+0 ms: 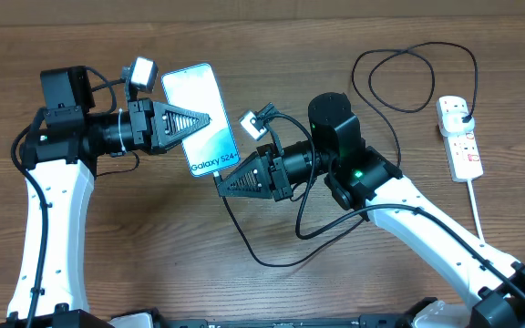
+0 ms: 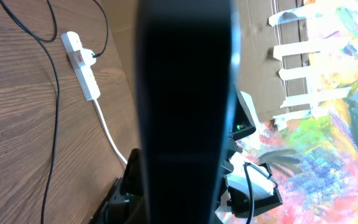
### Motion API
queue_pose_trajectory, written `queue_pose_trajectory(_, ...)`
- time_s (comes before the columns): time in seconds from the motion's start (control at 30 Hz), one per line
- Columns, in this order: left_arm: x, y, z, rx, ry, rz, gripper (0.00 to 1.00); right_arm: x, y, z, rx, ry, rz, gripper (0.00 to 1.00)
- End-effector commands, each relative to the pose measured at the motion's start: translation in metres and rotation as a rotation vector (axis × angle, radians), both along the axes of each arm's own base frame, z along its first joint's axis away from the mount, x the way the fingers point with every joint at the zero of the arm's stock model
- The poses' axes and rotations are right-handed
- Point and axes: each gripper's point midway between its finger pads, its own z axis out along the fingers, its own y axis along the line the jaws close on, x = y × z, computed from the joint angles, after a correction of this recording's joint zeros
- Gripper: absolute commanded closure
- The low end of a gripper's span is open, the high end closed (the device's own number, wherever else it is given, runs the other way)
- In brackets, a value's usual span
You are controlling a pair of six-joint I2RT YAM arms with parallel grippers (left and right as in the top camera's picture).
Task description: Plug charger to phone and switch on socket
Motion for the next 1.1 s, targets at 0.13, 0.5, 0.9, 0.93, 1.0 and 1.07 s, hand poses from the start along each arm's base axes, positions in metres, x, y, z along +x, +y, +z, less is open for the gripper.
queue_pose_trajectory(0.13, -0.009, -0.004, 0.017, -0.023, -0.052, -0.034, 0.96, 0.005, 0.000, 0.008, 0.013, -0.019, -0.025, 0.96)
queue_pose_trajectory(0.5, -0.009, -0.004, 0.017, -0.023, -0.051, -0.032, 0.96, 0.005, 0.000, 0.008, 0.010, -0.007, -0.026, 0.96)
queue_pose_trajectory(0.9, -0.007, 0.002, 0.018, -0.031, -0.019, -0.016, 0.96, 0.011, -0.003, 0.007, 0.003, 0.015, -0.045, 0.96)
queue_pose_trajectory(0.93, -0.007, 0.002, 0.018, -0.031, -0.019, -0.015, 0.96, 0.013, -0.005, 0.008, 0.002, 0.021, -0.051, 0.96)
queue_pose_trajectory(1.0, -0.007, 0.002, 0.018, -0.031, -0.019, -0.016, 0.96, 0.017, -0.007, 0.007, 0.001, 0.023, -0.063, 0.96)
queue_pose_trajectory(1.07, -0.007, 0.002, 0.018, -0.031, -0.019, -0.016, 0.96, 0.019, -0.009, 0.007, -0.002, 0.036, -0.071, 0.96)
